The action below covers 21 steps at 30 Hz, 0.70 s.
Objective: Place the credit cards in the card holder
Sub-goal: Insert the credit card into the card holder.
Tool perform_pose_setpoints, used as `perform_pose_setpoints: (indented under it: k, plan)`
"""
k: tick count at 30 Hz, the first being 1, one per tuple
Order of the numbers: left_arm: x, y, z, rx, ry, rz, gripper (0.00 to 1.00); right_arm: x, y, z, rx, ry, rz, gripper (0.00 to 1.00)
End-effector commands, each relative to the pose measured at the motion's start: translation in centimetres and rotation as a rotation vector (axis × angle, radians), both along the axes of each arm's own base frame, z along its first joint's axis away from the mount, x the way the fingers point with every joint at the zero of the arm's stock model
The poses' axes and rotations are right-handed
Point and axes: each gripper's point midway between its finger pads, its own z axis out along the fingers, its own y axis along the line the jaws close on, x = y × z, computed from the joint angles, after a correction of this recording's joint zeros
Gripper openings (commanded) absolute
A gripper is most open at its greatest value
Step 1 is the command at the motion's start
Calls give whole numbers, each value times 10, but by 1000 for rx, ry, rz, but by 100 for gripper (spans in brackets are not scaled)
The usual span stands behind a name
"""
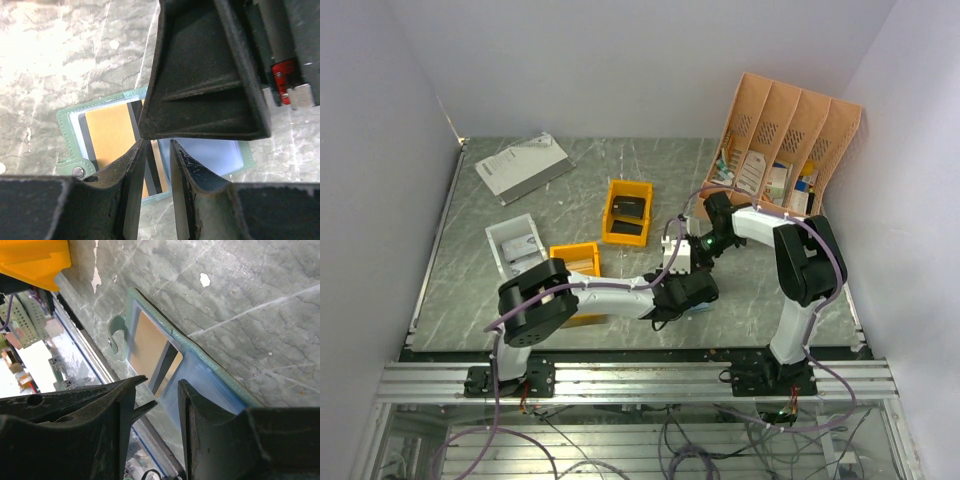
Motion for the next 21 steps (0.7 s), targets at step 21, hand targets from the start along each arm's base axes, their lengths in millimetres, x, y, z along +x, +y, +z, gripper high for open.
perform_pose_setpoints:
  k: [21]
  plan:
    - [-17, 73, 21, -55, -3, -15, 34, -9, -7, -22, -128, -63, 33, 0]
